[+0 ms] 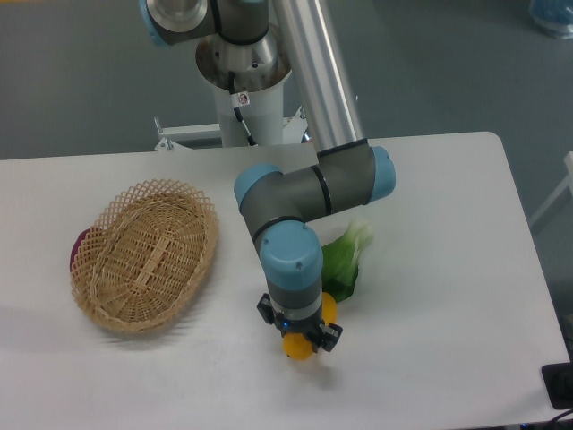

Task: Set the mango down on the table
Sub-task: 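Lower the mango onto the table surface, then open the gripper, release the mango, and lift away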

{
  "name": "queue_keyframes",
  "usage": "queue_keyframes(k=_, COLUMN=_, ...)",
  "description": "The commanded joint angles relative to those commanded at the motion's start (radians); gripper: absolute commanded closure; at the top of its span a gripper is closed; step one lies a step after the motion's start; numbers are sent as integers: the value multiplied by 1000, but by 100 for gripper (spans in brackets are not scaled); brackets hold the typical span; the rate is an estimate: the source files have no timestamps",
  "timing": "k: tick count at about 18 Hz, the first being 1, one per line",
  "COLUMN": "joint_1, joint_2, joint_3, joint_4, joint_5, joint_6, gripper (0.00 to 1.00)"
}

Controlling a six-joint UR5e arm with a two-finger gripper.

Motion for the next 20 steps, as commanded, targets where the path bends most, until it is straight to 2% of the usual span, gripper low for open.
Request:
queue_keyframes(k=4, joint_1=0, joint_2=-3, joint_3=3, joint_4=0, joint_5=0, joint_6=2, gripper=23)
queue_keyframes(k=5, joint_1=0, joint_2=-3, joint_3=5, joint_4=0, joint_5=2, joint_6=0, gripper=11)
queue_keyframes(k=6, joint_1=0, joint_2=-3, joint_3=9, joint_4=0, joint_5=3, joint_6=0, gripper=4)
queue_keyframes(k=7, joint_1=0, joint_2=-3, joint_3=15, joint_4=0, joint_5=5, joint_6=-2, gripper=1)
queue_keyframes(k=11, joint_1=11, joint_2=9, joint_3=31, joint_4=-2, joint_5=5, joint_6=-2, gripper=0)
queue_keyframes(k=14, joint_1=55, joint_2=37, joint_3=34, joint_4=-8, joint_5=-5, joint_6=5, gripper=0)
queue_keyframes(k=20, joint_1=127, joint_2=81, joint_3=26, joint_4=-31, joint_5=-12, joint_6=136, gripper=0)
